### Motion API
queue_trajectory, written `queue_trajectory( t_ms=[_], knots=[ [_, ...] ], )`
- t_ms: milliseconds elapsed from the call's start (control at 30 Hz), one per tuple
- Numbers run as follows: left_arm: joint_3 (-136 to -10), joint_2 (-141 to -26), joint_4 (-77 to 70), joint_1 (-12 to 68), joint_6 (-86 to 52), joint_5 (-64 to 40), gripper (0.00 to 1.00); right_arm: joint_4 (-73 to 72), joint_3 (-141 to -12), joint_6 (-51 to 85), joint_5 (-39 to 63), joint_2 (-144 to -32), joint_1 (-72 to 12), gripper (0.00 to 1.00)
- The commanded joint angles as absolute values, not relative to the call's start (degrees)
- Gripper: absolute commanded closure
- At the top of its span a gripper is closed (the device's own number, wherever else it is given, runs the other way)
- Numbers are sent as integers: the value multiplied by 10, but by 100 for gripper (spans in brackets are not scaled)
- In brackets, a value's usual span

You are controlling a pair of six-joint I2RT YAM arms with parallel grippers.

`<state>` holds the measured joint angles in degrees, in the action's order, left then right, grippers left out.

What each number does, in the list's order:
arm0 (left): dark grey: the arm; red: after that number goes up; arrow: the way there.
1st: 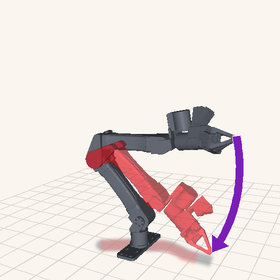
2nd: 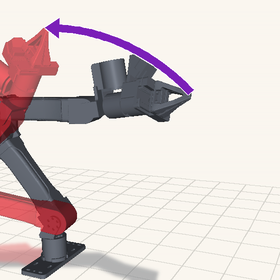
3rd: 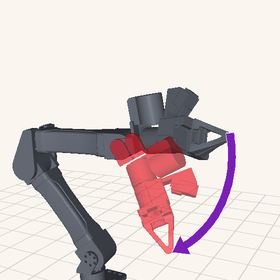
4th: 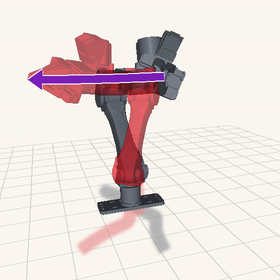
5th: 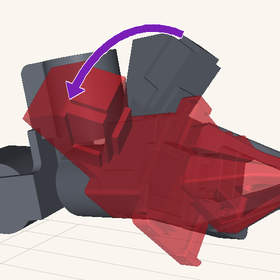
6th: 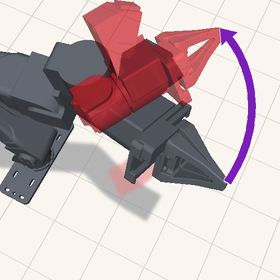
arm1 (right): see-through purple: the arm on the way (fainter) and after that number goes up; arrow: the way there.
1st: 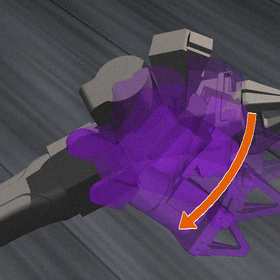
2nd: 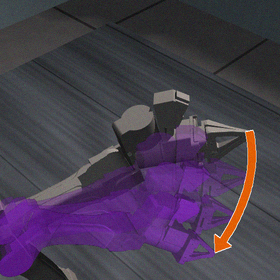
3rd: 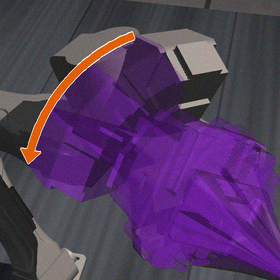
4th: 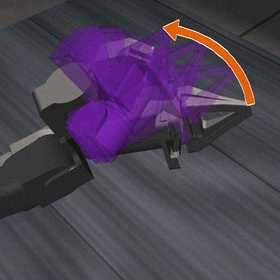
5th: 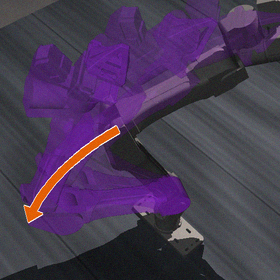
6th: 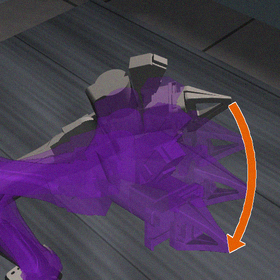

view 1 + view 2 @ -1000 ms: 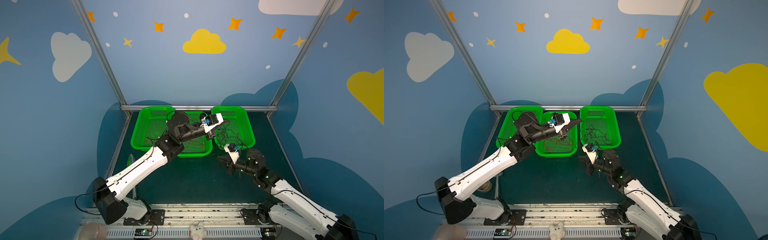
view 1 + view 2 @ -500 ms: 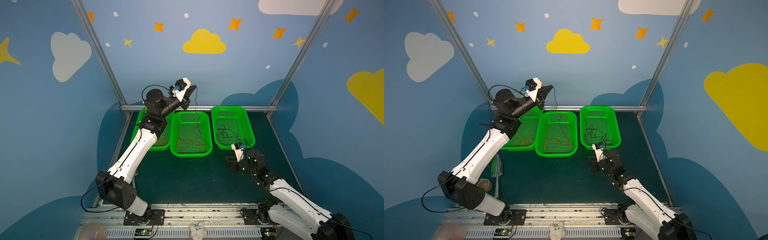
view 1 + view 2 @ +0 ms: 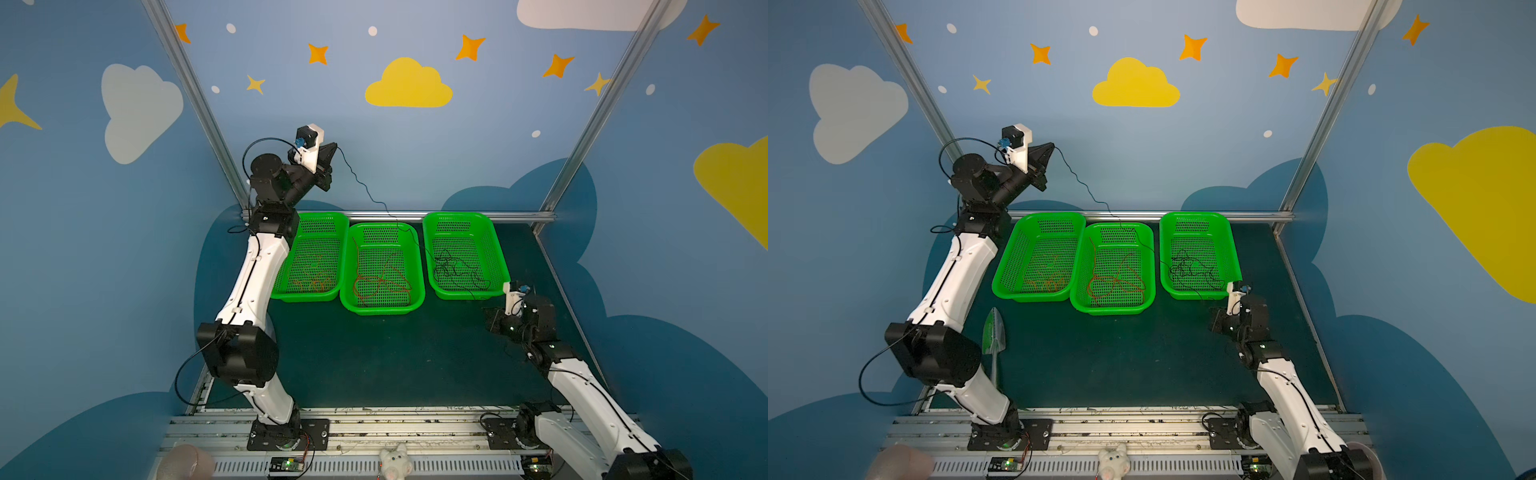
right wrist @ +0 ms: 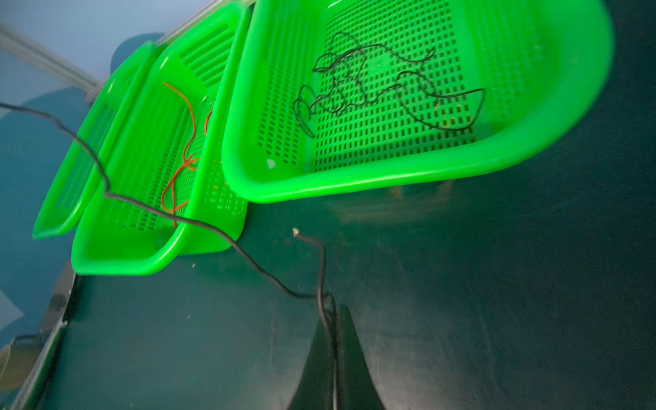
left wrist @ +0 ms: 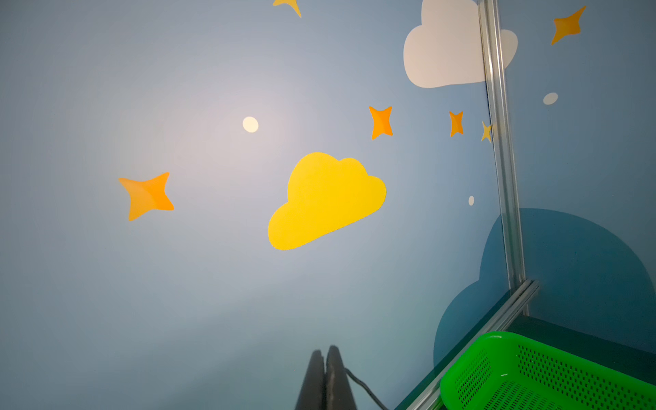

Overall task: Untangle and sort cables by color
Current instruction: Straighten the cable, then place the cable into the container.

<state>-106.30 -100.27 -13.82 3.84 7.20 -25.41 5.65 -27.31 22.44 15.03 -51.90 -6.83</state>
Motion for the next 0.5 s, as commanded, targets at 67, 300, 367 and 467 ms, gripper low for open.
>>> queue_trajectory(
  t_ms=[67,300,367,467],
  knots=[
    [-1110,-1073,-129,97,52,-290,97,-1,-322,238,147,-545,-57,100],
    [-1183,-1179,-146,168,35,-304,97,12,-443,199,122,-662,-43,100],
    [-1222,-1217,-155,185,8,-312,97,24,-485,182,116,-705,-38,100],
    [-1280,-1268,-153,211,-1,-314,97,55,-545,160,115,-764,-33,100]
  ],
)
